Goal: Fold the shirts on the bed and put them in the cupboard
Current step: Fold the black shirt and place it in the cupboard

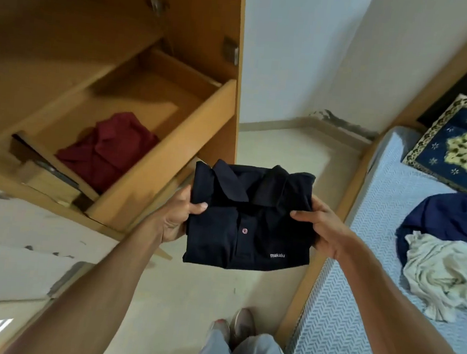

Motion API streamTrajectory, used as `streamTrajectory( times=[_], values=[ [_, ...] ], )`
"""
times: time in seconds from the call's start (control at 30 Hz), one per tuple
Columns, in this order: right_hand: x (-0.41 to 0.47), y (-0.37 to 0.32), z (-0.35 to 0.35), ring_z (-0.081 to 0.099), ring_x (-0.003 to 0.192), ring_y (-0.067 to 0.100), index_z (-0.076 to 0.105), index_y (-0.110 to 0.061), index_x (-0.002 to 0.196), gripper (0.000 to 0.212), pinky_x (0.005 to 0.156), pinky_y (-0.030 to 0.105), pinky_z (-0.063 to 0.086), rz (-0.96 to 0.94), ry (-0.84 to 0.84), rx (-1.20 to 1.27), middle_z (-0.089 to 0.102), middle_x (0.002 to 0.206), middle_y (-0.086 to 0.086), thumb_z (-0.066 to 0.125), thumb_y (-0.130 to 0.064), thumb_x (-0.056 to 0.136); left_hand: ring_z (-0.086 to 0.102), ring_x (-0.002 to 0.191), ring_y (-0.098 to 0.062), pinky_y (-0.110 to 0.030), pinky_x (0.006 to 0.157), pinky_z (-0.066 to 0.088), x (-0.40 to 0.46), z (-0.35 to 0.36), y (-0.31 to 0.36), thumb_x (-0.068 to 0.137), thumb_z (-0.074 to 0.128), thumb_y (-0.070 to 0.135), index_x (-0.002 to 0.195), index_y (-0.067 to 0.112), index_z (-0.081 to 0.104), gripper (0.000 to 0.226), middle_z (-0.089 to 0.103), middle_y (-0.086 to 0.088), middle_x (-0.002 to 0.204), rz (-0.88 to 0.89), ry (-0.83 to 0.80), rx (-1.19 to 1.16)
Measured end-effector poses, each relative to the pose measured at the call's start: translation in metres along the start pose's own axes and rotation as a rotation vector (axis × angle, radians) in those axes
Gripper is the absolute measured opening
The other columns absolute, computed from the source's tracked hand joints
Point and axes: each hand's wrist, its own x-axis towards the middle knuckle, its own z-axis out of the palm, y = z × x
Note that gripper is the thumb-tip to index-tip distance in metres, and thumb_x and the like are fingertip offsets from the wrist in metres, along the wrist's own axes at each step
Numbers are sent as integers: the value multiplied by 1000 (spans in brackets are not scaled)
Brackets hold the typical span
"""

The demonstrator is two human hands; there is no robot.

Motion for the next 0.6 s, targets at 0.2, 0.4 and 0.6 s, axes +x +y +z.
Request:
streamTrajectory(
  times=[0.2,0.4,0.6],
  values=[
    [-8,-66,30,70,110,35,65,-22,128,52,80,43,61,-69,-61,-52,72,121,14,56,13,90,63,123,-30,-44,96,53,-25,-3,69,96,53,-12,139,27,54,57,67,-5,133,92,13,-13],
    [43,-112,52,67,114,41,63,-22,130,56,93,53,57,-94,-195,-125,68,127,18,55,15,88,63,122,-25,-44,101,51,-21,-22,104,93,60,-8,140,29,51,60,66,-4,134,153,141,-27],
    [133,-156,92,67,112,41,62,-14,130,55,88,52,60,-31,-398,-209,66,128,23,54,17,85,60,126,-26,-40,101,50,-9,-53,122,95,56,-11,148,19,46,61,64,-5,137,208,415,-65]
  ],
)
